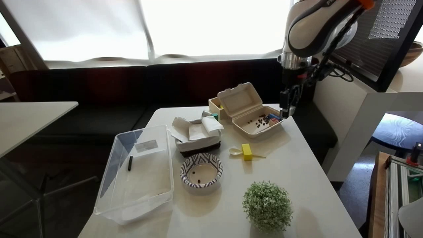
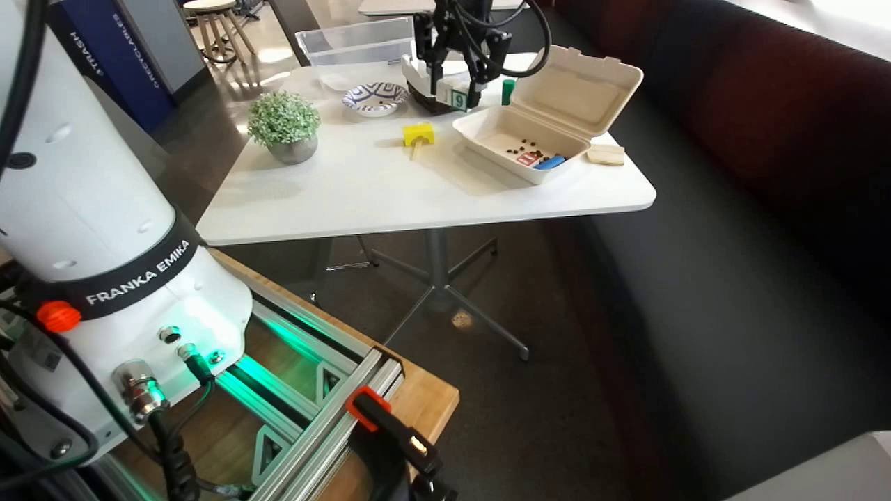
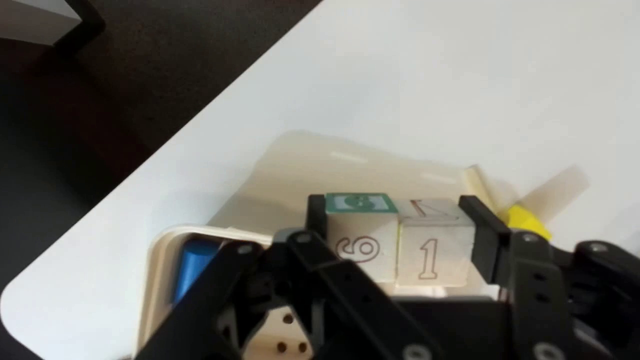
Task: Remove two blocks from the food pack and put them on the table.
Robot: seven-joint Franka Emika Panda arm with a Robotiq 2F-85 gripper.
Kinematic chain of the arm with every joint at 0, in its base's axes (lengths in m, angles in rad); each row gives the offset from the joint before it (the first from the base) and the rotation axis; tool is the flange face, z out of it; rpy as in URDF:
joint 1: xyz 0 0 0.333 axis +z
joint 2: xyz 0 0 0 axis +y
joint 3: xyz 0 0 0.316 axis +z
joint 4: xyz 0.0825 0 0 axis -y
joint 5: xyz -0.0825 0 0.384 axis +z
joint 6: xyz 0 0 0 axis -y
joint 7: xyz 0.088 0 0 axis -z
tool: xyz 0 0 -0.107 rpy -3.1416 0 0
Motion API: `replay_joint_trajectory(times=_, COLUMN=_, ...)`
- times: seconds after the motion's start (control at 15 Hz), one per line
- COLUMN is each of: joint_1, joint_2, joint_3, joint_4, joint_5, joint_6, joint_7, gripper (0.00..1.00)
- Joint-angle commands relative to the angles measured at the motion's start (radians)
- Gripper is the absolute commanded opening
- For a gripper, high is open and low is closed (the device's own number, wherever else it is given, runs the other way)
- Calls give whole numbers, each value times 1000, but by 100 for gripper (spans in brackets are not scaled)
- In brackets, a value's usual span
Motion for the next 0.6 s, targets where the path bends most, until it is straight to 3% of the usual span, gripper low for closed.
replay_joint_trajectory(times=0.0, joint_1=67, joint_2=-133, joint_3=1, joint_4=-85, joint_5=9, joint_6=-94, joint_7=-127, gripper=41)
replay_joint_trajectory(times=0.07, joint_1=48, joint_2=-66, joint_3=-21, joint_4=-32, joint_5=-3, joint_6=-64, joint_7=-68, gripper=66)
replay_joint_trajectory(times=0.53, joint_1=85, joint_2=-115, joint_3=-15, joint_4=-70, joint_5=-2, joint_6=-80, joint_7=-101, gripper=66)
